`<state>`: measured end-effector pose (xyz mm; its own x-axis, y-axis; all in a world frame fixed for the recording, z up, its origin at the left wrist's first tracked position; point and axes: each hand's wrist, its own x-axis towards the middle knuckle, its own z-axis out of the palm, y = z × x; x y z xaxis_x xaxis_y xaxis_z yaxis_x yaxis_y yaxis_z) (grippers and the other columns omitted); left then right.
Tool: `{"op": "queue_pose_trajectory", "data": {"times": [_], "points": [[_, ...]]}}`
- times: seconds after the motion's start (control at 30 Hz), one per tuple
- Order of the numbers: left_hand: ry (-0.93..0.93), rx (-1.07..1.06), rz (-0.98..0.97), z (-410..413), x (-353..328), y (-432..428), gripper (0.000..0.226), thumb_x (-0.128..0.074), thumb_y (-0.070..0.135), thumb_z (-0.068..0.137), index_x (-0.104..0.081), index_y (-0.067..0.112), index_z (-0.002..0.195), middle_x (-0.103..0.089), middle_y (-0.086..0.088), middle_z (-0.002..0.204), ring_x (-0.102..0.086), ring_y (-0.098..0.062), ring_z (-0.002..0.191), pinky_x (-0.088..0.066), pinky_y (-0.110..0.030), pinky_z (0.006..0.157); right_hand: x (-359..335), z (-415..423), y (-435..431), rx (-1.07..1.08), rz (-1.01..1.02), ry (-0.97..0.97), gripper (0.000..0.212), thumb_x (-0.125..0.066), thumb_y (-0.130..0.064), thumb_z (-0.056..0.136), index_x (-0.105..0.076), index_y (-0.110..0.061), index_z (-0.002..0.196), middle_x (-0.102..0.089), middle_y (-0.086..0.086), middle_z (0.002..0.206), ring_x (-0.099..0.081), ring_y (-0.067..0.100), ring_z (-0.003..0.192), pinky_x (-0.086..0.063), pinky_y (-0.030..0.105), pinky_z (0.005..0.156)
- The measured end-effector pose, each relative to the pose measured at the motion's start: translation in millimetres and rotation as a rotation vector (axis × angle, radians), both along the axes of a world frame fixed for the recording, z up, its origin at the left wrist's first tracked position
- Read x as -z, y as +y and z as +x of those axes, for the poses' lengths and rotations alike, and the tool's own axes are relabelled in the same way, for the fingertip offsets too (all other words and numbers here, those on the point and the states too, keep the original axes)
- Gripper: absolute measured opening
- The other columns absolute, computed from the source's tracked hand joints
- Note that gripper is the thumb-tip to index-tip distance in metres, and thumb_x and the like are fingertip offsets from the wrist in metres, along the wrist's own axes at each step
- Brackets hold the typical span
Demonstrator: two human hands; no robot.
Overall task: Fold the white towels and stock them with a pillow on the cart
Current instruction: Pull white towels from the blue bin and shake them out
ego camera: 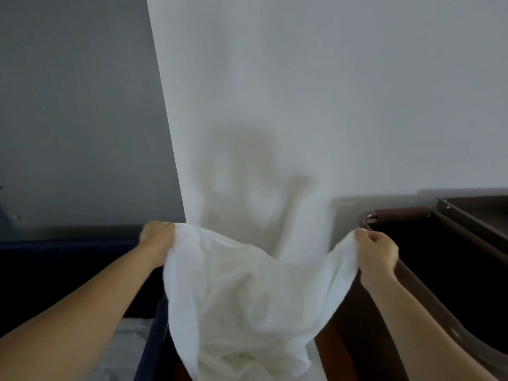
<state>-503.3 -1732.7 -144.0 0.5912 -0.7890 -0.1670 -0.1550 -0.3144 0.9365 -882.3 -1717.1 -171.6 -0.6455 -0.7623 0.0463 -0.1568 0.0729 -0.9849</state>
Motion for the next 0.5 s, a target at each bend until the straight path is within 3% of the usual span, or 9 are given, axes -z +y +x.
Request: {"op": "queue_pose_trajectory", "data": {"times": [0.1, 0.2, 0.4, 0.5], "points": [[0.082, 0.259, 0.012, -72, 6, 8, 0.022, -0.049, -0.004, 0.086, -0.057, -0.001, 0.066, -0.051, -0.015, 0.062, -0.048, -0.024, 0.052, -0.031, -0.025, 0.048, 0, 50, 4, -0.155, -0.019, 0.196, 0.015, -0.067, -0.023, 0.091, -0.066, -0.014, 0.079, -0.058, -0.008, 0.064, -0.053, 0.013, 0.062, -0.038, 0.027, 0.068], [0.123, 0.404, -0.025, -135, 13, 26, 0.033, -0.052, -0.002, 0.082, -0.047, 0.011, 0.051, -0.04, -0.001, 0.045, -0.036, -0.018, 0.042, -0.026, -0.025, 0.048, 7, 91, 15, -0.286, 0.002, 0.339, 0.014, -0.068, -0.033, 0.089, -0.066, -0.026, 0.078, -0.062, -0.014, 0.068, -0.06, 0.013, 0.073, -0.044, 0.028, 0.07], [0.065, 0.481, -0.121, -171, 32, 43, 0.036, -0.06, 0.023, 0.092, -0.06, 0.002, 0.063, -0.046, -0.004, 0.06, -0.038, -0.018, 0.058, -0.031, -0.032, 0.056, 17, 106, 35, -0.343, 0.02, 0.379, 0.014, -0.065, -0.037, 0.091, -0.07, -0.03, 0.08, -0.066, -0.015, 0.074, -0.063, 0.006, 0.075, -0.056, 0.032, 0.075], [-0.014, 0.511, -0.132, -174, 39, 45, 0.035, -0.055, 0.027, 0.095, -0.07, -0.001, 0.079, -0.059, -0.007, 0.066, -0.048, -0.016, 0.062, -0.039, -0.031, 0.058, 15, 104, 40, -0.344, 0.016, 0.262, 0.014, -0.067, -0.038, 0.09, -0.071, -0.033, 0.078, -0.069, -0.017, 0.074, -0.065, 0.004, 0.075, -0.057, 0.03, 0.076]]}}
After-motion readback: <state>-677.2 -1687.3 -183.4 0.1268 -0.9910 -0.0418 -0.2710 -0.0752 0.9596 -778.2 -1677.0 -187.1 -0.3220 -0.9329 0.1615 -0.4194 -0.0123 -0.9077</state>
